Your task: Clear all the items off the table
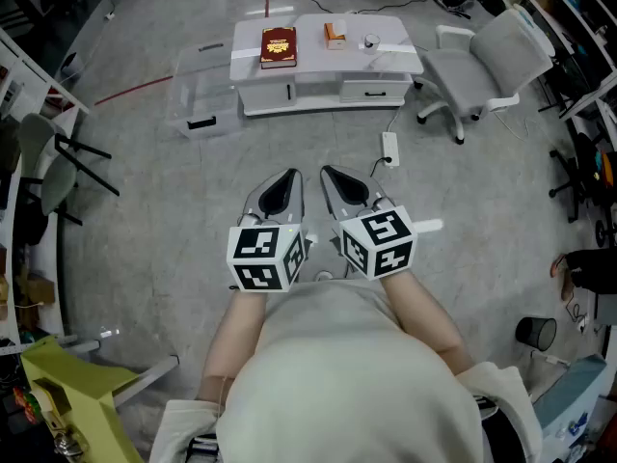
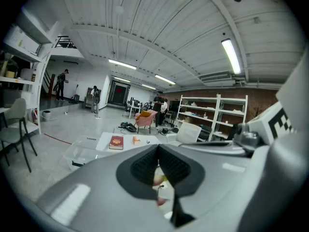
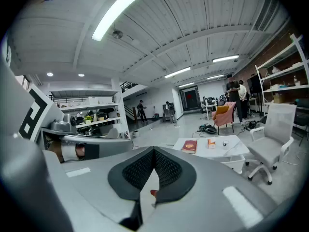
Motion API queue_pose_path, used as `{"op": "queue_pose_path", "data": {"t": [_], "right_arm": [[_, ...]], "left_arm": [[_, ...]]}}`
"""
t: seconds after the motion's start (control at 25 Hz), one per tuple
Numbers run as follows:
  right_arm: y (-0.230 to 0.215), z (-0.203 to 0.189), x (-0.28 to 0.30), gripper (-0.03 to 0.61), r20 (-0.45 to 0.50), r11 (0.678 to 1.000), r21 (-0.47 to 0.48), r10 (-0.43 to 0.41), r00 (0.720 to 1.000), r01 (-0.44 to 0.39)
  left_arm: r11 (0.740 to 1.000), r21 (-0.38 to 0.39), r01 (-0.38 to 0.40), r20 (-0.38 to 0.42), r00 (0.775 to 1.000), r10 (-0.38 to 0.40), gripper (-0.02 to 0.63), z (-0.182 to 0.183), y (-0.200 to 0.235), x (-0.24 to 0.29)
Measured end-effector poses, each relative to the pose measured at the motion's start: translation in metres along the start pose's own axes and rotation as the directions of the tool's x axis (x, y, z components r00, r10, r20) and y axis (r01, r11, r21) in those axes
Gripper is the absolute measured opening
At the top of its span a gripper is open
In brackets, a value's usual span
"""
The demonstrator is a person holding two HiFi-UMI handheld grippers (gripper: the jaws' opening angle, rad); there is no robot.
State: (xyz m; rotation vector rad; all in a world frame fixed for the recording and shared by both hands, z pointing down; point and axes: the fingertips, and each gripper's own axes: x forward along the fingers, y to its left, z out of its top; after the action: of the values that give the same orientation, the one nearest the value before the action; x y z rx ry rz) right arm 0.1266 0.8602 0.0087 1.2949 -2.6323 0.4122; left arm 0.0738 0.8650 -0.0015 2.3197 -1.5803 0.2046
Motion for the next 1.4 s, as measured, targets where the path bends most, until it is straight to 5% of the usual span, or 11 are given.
{"op": "queue_pose_path", "data": {"t": [0.84,1.4], "right_arm": [[-0.043,-0.012,-0.010,-0.002,-0.010,0.998,0.050,-0.024,1.000,0.024],[-0.047,-0.012,0.015,-0.002,-0.030,0.996,0.072,0.058,0.998,-0.055]], "left_arm": [[0.999,0.031,-0.021,-0.032,0.999,0.022,0.011,-0.017,-0.015,0.032],[0.998,0.022,-0.059,-0.042,0.997,0.060,0.011,-0.016,0.001,0.056]]}}
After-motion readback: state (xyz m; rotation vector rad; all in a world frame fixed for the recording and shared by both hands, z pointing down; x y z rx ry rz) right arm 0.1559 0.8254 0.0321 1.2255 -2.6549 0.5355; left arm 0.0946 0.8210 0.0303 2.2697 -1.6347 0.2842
